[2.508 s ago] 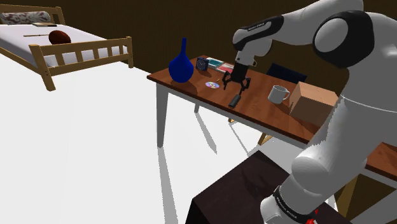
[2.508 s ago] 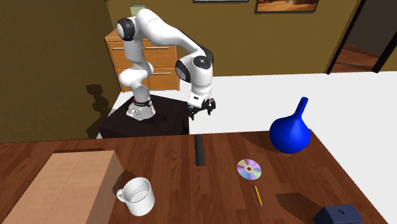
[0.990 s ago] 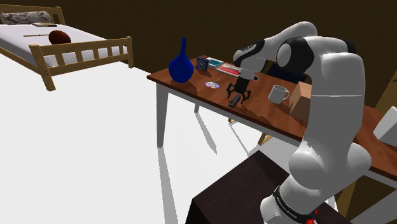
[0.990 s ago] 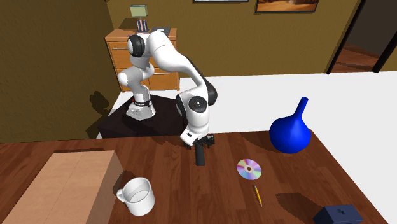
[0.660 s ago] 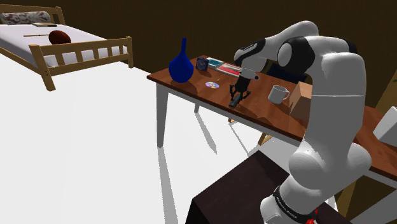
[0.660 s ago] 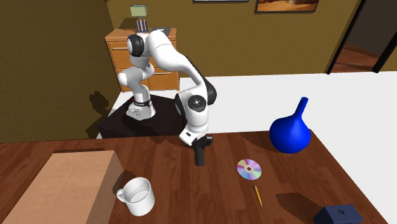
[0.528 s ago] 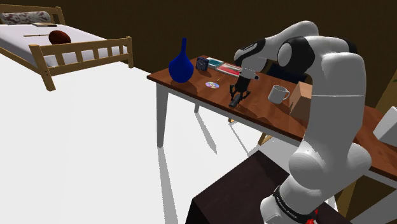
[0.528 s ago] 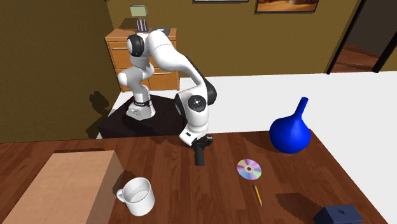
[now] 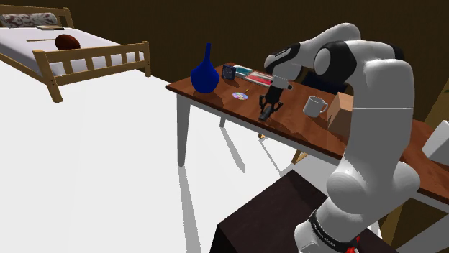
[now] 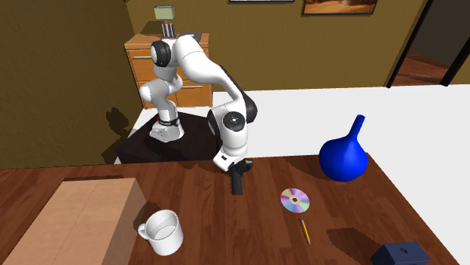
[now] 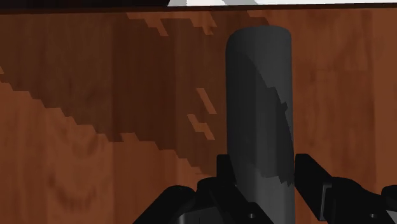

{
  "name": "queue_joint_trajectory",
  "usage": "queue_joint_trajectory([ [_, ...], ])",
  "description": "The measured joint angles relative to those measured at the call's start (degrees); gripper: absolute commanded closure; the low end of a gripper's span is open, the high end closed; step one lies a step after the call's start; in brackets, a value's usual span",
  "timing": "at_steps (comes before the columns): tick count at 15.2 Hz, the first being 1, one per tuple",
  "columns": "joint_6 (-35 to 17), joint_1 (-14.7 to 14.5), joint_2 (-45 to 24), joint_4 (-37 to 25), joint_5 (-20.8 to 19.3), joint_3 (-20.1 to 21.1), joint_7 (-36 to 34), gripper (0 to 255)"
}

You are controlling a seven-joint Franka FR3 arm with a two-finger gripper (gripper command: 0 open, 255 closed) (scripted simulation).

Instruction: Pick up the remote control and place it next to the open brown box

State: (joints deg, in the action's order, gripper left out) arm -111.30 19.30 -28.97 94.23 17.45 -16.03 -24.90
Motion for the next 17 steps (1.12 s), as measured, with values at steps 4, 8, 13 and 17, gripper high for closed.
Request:
queue_joint_trajectory([
  [4,2.09,-0.04,1.25,-0.80,-0.50,-0.24,-0.40,255],
  [8,4.46,-0.25,2.57,-1.99,-1.01,-0.41,-1.19,255],
  [13,7.64,-0.15,3.66,-4.18,-1.53,-0.65,-1.79,255],
  [17,10.28,-0.07,4.51,-6.04,-1.91,-0.82,-2.29,255],
])
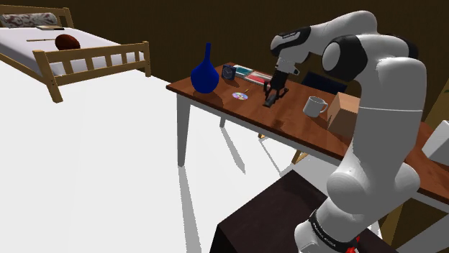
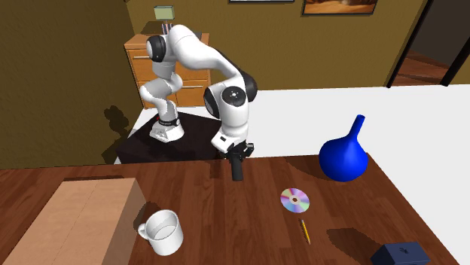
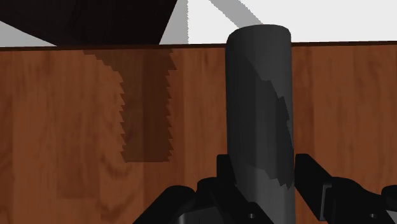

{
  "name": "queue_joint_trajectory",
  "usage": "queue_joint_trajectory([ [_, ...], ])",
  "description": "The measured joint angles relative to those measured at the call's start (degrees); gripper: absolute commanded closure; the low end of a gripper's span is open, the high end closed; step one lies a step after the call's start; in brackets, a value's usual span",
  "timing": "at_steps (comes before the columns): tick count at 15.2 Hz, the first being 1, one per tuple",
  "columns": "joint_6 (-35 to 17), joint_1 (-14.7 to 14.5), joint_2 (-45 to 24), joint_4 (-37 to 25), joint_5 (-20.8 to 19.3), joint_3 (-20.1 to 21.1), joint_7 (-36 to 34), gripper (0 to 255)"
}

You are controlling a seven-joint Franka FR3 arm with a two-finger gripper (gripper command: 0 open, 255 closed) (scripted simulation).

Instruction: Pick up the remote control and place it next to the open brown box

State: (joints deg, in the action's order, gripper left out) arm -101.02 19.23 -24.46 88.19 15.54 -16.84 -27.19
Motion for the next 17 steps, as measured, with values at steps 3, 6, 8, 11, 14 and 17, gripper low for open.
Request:
queue_joint_trajectory([
  [3,2.18,0.00,0.35,-1.92,-0.20,-0.04,-0.57,255],
  [6,4.23,0.07,0.78,-3.60,-0.39,-0.11,-0.98,255],
  [8,5.53,0.25,1.08,-4.59,-0.53,-0.23,-1.02,255],
  [11,7.82,0.35,1.28,-6.76,-0.64,-0.26,-1.49,255],
  [14,9.99,0.52,1.32,-8.92,-0.69,-0.30,-1.86,255],
  [17,12.44,0.80,1.08,-11.66,-0.67,-0.33,-2.23,255],
])
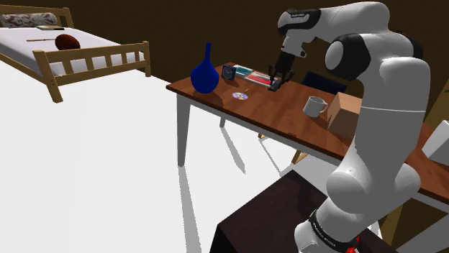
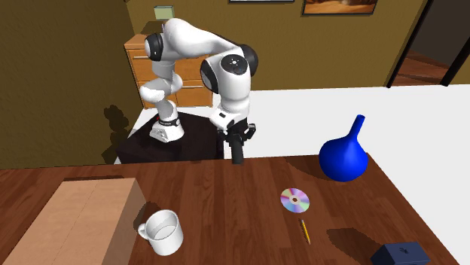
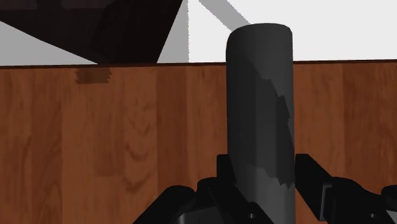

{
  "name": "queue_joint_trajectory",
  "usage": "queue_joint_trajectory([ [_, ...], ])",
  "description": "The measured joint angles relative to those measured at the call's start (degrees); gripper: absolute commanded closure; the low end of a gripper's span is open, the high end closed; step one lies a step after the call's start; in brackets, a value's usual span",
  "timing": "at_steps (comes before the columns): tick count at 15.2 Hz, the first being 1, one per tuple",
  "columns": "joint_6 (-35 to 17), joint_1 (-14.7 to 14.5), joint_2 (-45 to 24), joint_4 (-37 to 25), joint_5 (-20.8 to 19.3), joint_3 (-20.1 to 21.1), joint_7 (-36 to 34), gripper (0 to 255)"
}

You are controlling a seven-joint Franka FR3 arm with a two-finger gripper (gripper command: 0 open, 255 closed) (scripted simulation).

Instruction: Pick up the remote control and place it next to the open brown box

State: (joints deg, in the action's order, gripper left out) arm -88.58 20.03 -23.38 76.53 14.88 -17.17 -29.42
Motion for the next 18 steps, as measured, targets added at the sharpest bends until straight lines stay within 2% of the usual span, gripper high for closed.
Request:
queue_joint_trajectory([
  [7,4.64,0.76,-0.01,-4.64,-0.01,-0.19,-0.25,255],
  [18,0.21,4.62,14.44,15.13,-5.37,-4.77,9.86,255],
])
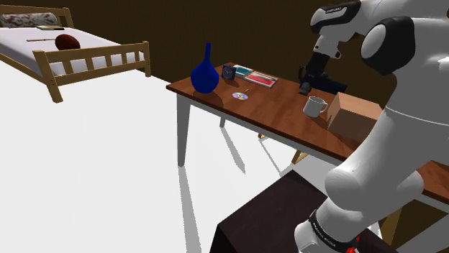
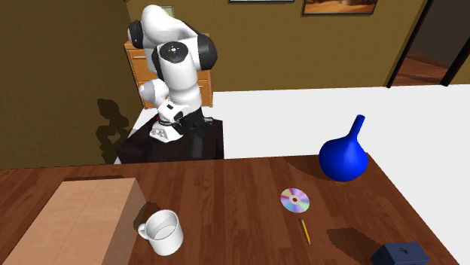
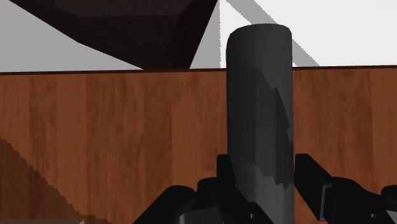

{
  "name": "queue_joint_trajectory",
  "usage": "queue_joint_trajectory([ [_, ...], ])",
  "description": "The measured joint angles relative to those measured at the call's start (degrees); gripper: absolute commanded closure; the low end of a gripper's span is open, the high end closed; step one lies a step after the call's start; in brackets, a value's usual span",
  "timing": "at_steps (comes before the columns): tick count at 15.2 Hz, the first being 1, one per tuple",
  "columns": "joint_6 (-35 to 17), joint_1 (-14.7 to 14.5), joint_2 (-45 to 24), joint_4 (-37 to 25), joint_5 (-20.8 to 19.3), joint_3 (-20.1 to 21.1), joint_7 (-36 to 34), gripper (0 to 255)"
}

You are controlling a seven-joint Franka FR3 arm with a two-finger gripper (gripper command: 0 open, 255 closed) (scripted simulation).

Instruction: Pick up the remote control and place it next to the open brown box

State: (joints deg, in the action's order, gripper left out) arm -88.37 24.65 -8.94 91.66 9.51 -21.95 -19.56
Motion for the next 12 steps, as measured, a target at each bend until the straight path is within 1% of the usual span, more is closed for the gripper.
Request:
queue_joint_trajectory([
  [6,-0.86,3.10,4.93,6.10,-2.89,-2.95,6.02,255],
  [12,-0.71,6.84,7.64,8.92,-5.52,-6.54,13.01,255],
])
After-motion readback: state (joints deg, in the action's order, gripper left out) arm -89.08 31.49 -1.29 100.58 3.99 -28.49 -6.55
